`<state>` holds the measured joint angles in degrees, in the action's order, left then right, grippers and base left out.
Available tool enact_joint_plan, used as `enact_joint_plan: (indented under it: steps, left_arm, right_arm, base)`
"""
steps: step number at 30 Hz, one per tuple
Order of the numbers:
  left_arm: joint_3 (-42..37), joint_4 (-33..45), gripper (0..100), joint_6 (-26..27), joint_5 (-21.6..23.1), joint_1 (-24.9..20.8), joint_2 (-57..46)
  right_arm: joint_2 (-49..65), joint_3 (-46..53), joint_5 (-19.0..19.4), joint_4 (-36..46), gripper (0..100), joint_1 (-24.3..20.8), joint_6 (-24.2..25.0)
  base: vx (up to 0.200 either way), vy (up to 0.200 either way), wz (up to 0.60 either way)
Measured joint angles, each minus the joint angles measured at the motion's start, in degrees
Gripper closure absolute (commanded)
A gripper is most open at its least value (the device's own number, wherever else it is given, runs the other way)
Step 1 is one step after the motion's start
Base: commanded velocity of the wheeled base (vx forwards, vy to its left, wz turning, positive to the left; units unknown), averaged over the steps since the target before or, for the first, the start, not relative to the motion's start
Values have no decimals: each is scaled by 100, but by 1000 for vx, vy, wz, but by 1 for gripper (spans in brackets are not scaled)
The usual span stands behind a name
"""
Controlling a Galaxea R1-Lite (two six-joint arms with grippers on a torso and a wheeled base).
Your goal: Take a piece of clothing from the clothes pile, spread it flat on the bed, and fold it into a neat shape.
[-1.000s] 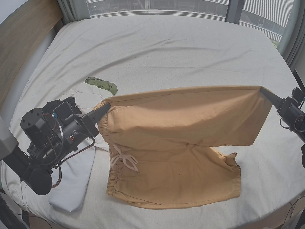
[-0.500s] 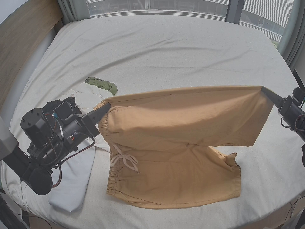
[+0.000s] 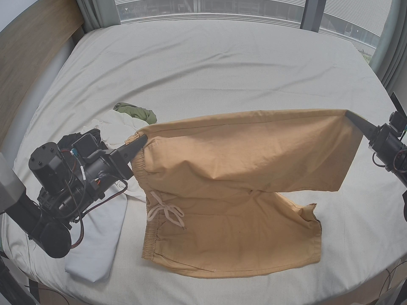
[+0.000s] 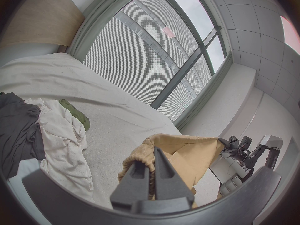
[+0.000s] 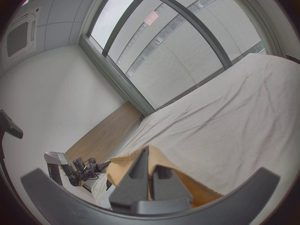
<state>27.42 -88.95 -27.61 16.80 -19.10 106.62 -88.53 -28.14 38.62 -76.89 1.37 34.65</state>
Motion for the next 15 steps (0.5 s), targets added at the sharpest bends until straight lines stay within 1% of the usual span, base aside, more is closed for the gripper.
enact_joint_plan:
  steps: [10, 15]
  left_arm:
    - [566, -2, 100, -6, -229, 30, 357]
    - [690, -5, 100, -24, -297, 32, 556]
  right_arm:
    - [-592, -557, 2, 0, 100, 37, 2]
    - [-931, -827, 7, 0, 100, 48, 4]
  base:
    - [0, 0, 0]
    - [0, 0, 0]
